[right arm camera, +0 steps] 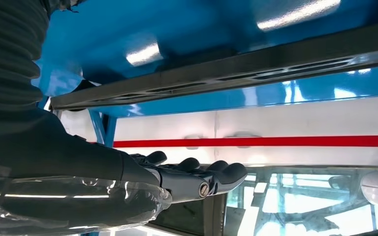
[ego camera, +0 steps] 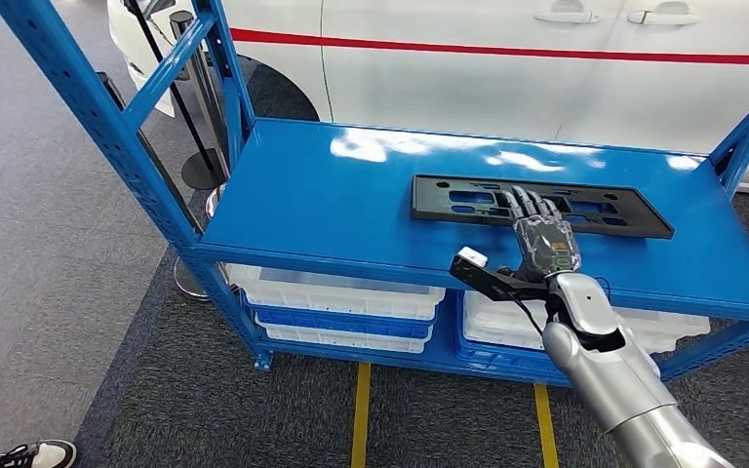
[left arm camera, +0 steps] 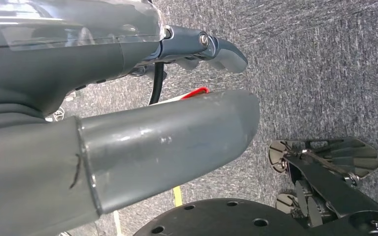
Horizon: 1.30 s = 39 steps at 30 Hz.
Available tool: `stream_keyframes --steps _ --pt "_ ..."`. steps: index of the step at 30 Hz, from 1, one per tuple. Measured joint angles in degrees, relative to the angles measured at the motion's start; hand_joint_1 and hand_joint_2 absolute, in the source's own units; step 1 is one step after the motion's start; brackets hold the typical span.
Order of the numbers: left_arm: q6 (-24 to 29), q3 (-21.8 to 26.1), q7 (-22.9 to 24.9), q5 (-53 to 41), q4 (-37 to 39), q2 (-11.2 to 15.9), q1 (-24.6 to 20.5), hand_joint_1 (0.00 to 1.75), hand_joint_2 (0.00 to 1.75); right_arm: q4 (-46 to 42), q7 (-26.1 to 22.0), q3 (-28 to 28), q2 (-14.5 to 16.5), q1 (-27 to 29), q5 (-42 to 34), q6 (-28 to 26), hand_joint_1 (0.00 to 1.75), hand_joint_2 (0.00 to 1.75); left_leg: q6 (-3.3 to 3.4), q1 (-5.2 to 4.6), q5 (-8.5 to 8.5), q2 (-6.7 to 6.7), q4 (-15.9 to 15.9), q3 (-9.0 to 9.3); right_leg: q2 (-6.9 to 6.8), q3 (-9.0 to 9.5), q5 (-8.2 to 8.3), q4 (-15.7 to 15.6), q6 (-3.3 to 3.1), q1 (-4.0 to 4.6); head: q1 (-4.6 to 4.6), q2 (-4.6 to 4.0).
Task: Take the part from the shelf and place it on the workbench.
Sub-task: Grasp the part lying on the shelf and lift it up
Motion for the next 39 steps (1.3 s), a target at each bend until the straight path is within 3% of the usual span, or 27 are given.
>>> stream_keyframes --steps 4,7,9,10,13,14,15,17,18,20,22,24,25,27,29,30,31,32,34,37,39 --pt "0.0 0.0 0.0 0.0 0.0 0.0 0.0 0.0 0.0 0.0 0.0 0.3 0.0 0.2 0.0 -0.1 0.0 1.75 0.07 -0.1 -0.06 -0.01 0.2 -0.05 0.02 0.0 0.07 -0.1 0.12 -0.11 0.0 0.0" --pt "0.0 0.0 0.0 0.0 0.0 0.0 0.0 0.0 0.0 0.1 0.0 0.5 0.1 0.4 0.0 -0.1 0.0 1.75 0.83 -0.16 0.2 0.01 -0.2 -0.01 0.02 0.06 0.34 -0.5 0.73 -0.29 -0.01 0.0" --pt "0.0 0.0 0.0 0.0 0.0 0.0 0.0 0.0 0.0 0.1 0.0 0.5 0.1 0.4 0.0 -0.2 0.0 1.75 1.37 0.27 0.95 0.23 -1.7 0.56 0.1 -0.47 -0.46 0.6 1.02 -0.18 0.03 0.0" --pt "0.0 0.0 0.0 0.0 0.0 0.0 0.0 0.0 0.0 0.2 0.0 0.5 0.1 0.4 0.0 -0.2 0.0 1.75 1.57 0.5 1.25 0.37 -2.3 0.82 0.18 -1.62 -1.69 2.9 1.16 -0.21 0.04 0.0" --pt "-0.1 0.0 0.0 0.0 0.0 0.0 0.0 0.0 0.0 0.4 0.0 0.5 0.1 0.9 0.0 -0.3 0.0 1.75 1.59 0.63 1.21 0.51 -2.4 0.92 0.29 -7.86 -5.64 13.9 1.79 -0.77 0.05 0.0" --pt "-0.1 0.0 0.0 0.0 0.0 0.0 0.0 0.0 0.0 0.5 0.1 0.5 0.1 1.1 0.0 -0.3 0.0 1.75 1.42 0.74 1.05 0.49 -2.3 0.97 0.27 -9.16 -5.36 15.5 2.04 -1.01 0.04 0.0" --pt "-0.1 0.1 0.0 0.0 0.0 0.0 0.0 0.0 0.0 0.6 0.1 0.5 0.1 1.3 0.0 -0.3 0.0 1.75 1.16 0.94 0.8 0.47 -2.0 1.05 0.24 -9.36 -3.88 14.9 2.32 -1.28 0.04 0.0" --pt "-0.1 0.1 0.0 0.0 0.0 0.0 0.0 0.0 0.0 0.8 0.1 0.5 0.1 1.3 0.0 -0.3 0.0 1.75 0.3 1.43 -0.16 0.45 -1.0 1.2 -0.04 -7.06 0.74 8.3 2.98 -1.83 0.06 0.0" --pt "0.0 0.1 0.0 0.0 0.0 0.0 0.0 0.0 0.0 0.9 0.1 0.5 0.1 1.3 0.0 -0.3 0.0 1.75 -0.28 1.5 -0.78 0.43 -0.2 1.04 -0.21 -5.8 2.2 5.1 3.11 -1.88 0.17 0.0" --pt "0.0 0.1 0.0 0.0 0.0 0.1 0.0 0.0 0.0 1.0 0.1 0.6 0.1 1.4 0.0 -0.3 0.0 1.75 -1.25 1.39 -1.63 0.42 0.9 0.54 -0.36 -4.96 2.61 2.6 2.39 -1.68 0.32 0.0" --pt "0.0 0.2 0.0 0.0 0.0 0.1 -0.1 0.0 0.0 1.1 0.1 0.7 0.1 1.6 0.0 -0.3 0.0 1.75 -1.76 1.38 -1.89 0.56 1.2 0.35 -0.11 -5.33 2.26 2.9 1.11 -1.46 0.32 0.0" --pt "-0.1 0.2 0.0 0.0 0.0 0.1 -0.2 0.0 0.0 1.1 0.1 0.7 0.1 1.5 -0.1 -0.3 0.0 1.75 -2.19 1.56 -2.88 0.52 2.3 -0.04 0.11 -5.24 2.14 2.9 0.31 -1.5 0.26 0.0" --pt "-0.1 0.2 0.0 0.0 0.0 0.1 -0.2 0.0 0.0 1.1 0.1 0.7 0.1 1.5 -0.1 -0.4 0.0 1.75 -2.41 1.62 -4.04 0.38 4.3 -0.95 0.16 -5.11 2.08 2.8 -0.02 -1.57 0.25 0.0" --pt "-0.1 0.2 0.0 0.0 0.0 0.1 -0.1 0.0 0.0 1.3 0.0 0.7 0.1 1.4 -0.1 -0.4 0.0 1.75 -2.71 1.64 -7.21 0.07 11.6 -4.75 0.23 -4.96 1.88 2.8 -0.46 -1.41 0.21 0.0" --pt "-0.1 0.2 0.0 0.0 0.0 0.1 -0.1 0.0 0.0 1.6 0.0 0.7 0.1 1.5 -0.1 -0.4 0.0 1.75 -2.61 1.62 -8.36 -0.06 17.5 -8.49 0.41 -4.82 1.72 2.8 -0.71 -1.11 0.21 0.0" --pt "-0.1 0.2 0.0 0.0 0.0 0.1 -0.1 0.0 0.0 1.7 0.0 0.7 0.1 1.5 -0.1 -0.4 0.0 1.75 -2.36 1.57 -7.28 -0.09 17.6 -9.06 0.54 -4.67 1.64 2.8 -0.78 -0.96 0.21 0.0" --pt "-0.1 0.3 0.0 0.0 0.0 0.1 -0.1 0.0 0.0 1.8 0.0 0.7 0.1 1.5 -0.1 -0.5 0.0 1.75 -1.96 1.47 -5.12 -0.14 15.3 -8.47 0.67 -4.43 1.53 2.8 -0.82 -0.82 0.21 0.0" --pt "-0.1 0.3 0.0 0.0 0.0 0.1 0.0 0.0 0.0 1.8 0.0 0.7 0.1 1.5 -0.1 -0.5 0.0 1.75 -1.43 1.29 -2.51 -0.23 11.5 -7.12 0.78 -4.15 1.4 2.8 -0.81 -0.71 0.21 0.0" --pt "-0.1 0.3 0.0 0.0 0.0 0.2 0.0 0.0 0.0 1.9 0.0 0.7 0.2 1.3 -0.1 -0.7 0.0 1.75 -0.41 0.85 0.57 -0.49 4.8 -4.39 0.93 -3.85 1.23 2.7 -0.57 -0.51 0.25 0.0" --pt "-0.1 0.3 0.0 0.0 0.0 0.2 -0.1 0.0 0.0 2.0 0.0 0.7 0.2 1.2 -0.1 -0.8 0.0 1.75 0.04 0.46 0.82 -0.59 2.0 -3.38 1.04 -3.93 1.52 2.2 0.32 -0.64 0.24 0.0" --pt "-0.1 0.3 0.0 0.0 0.0 0.2 -0.1 0.0 0.0 1.9 0.0 0.7 0.2 1.2 -0.1 -0.8 0.0 1.75 0.34 0.8 1.37 -0.43 0.9 -2.83 0.94 -4.0 1.15 2.4 0.92 -0.64 0.28 0.0"
